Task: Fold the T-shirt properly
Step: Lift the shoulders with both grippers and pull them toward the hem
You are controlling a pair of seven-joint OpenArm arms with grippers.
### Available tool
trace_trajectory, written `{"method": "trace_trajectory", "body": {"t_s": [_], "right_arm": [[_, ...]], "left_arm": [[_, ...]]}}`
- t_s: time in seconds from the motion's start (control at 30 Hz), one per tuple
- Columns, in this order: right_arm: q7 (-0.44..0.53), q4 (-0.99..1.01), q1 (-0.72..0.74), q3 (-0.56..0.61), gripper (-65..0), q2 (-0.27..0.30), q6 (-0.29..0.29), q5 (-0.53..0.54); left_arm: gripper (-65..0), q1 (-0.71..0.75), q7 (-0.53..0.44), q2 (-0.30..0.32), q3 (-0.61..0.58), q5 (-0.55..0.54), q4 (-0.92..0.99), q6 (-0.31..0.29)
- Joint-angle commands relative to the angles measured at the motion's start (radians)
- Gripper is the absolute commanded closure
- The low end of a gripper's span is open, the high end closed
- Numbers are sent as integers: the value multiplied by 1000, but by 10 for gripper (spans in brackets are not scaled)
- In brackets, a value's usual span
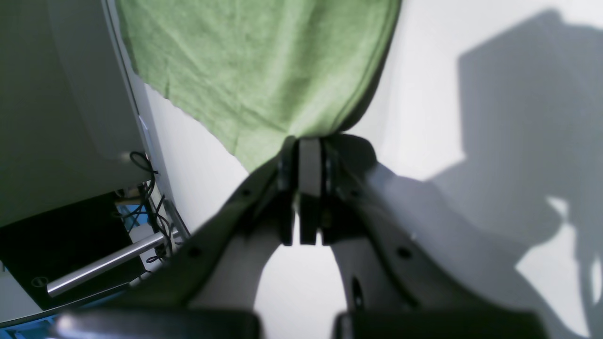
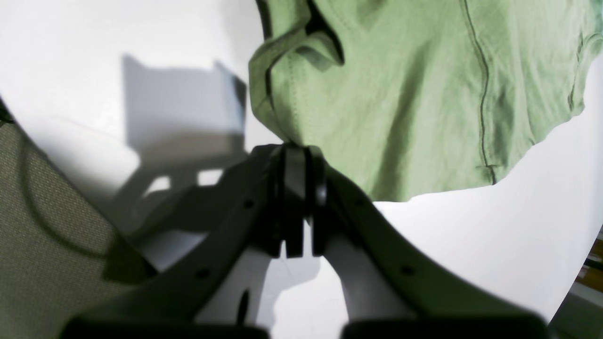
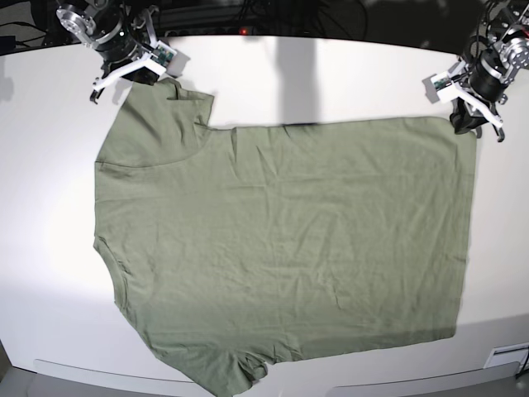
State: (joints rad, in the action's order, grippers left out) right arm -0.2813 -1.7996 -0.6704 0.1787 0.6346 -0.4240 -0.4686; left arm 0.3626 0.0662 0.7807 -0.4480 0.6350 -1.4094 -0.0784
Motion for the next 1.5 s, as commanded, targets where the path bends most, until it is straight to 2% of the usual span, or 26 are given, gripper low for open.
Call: {"method": "trace_trajectory", "body": {"t_s": [0.0, 0.13, 0.23, 0.3, 0.47, 0.67, 1.07, 1.23, 1.47], "right_arm": [[9, -6, -6, -2, 0, 11, -6, 8], [0, -6, -6, -2, 0, 11, 2, 13], [-66, -8, 2, -2, 0, 11, 82, 98], [-109, -8, 22, -2, 0, 11, 110, 142], [-174, -10, 74, -2, 0, 11, 103, 193], [-238, -60, 77, -2, 0, 11, 42, 193], [-262, -121, 77, -2, 0, 11, 37, 218], [-259, -121, 98, -3, 0, 11, 43, 239], [-278, -121, 196, -3, 0, 11, 42, 350]], "left_arm": [[0, 34, 11, -4, -26, -7, 15, -85], [0, 34, 11, -4, -26, -7, 15, -85], [0, 34, 11, -4, -26, -6, 15, -85], [0, 34, 11, -4, -26, -6, 15, -85], [0, 34, 13, -4, -26, -6, 15, -85], [0, 34, 23, 7, -26, -6, 5, -86], [0, 31, 66, 24, -24, -7, -93, -113], [0, 14, 121, 24, -24, -7, -92, -113], [0, -28, 203, 24, -24, -7, -92, -113]]}}
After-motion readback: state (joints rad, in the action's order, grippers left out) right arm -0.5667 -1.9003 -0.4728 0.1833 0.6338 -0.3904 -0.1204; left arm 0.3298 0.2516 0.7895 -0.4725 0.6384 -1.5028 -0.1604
